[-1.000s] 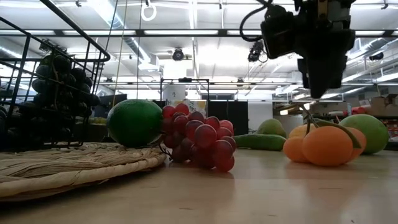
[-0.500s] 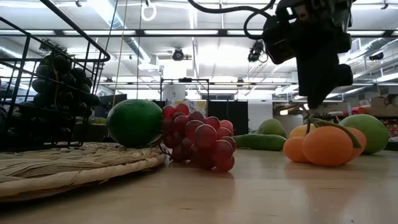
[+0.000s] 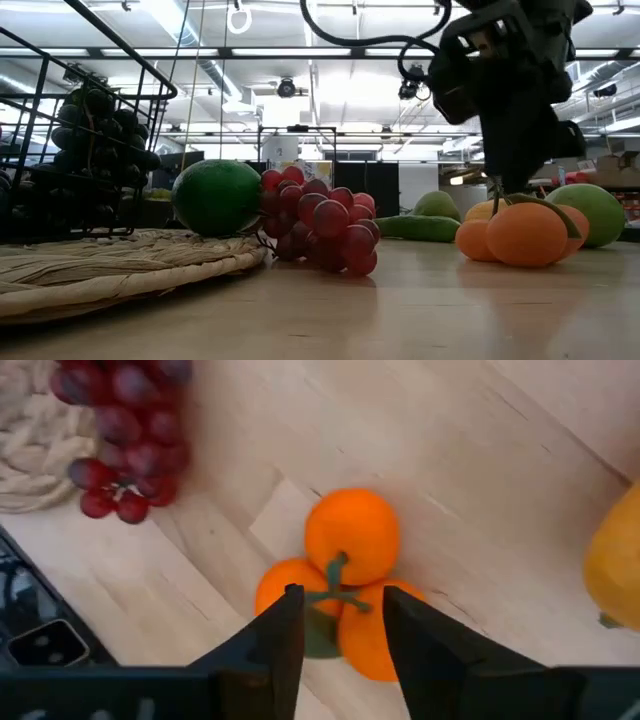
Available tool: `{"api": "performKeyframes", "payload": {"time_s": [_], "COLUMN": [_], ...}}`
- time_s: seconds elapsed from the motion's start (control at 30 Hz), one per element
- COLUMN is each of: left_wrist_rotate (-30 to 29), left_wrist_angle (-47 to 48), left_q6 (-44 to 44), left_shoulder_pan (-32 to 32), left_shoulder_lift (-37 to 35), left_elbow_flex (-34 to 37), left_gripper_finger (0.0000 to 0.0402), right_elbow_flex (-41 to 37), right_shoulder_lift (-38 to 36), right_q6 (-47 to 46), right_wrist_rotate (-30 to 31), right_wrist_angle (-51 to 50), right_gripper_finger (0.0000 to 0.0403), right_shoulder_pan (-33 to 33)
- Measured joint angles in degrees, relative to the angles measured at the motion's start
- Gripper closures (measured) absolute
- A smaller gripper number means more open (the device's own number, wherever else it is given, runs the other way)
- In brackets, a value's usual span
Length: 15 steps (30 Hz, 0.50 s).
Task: Build produce basket
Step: Put the tangerine into the black wire basket
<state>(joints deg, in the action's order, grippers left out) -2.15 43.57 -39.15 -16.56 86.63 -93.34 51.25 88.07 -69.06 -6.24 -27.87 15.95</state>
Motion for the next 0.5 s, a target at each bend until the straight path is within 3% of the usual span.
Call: {"api": "performKeyframes", "payload": {"time_s": [0.37, 0.5], "left_wrist_rotate": [-0.2, -0.2], "left_wrist_angle": [0.0, 0.0], "left_q6": [0.9, 1.1], "left_shoulder_pan": [0.0, 0.0], "left_shoulder_lift": [0.0, 0.0], "left_elbow_flex": [0.0, 0.0], "left_gripper_finger": [0.0228, 0.0228], "right_elbow_flex": [-0.2, -0.2], "right_shoulder_lift": [0.0, 0.0], "right_q6": [2.2, 3.5], "right_wrist_rotate": [3.2, 2.3], "right_wrist_angle": [2.7, 2.6], "right_gripper_finger": [0.0382, 0.0387], "right_shoulder_pan": [0.1, -0.3]}}
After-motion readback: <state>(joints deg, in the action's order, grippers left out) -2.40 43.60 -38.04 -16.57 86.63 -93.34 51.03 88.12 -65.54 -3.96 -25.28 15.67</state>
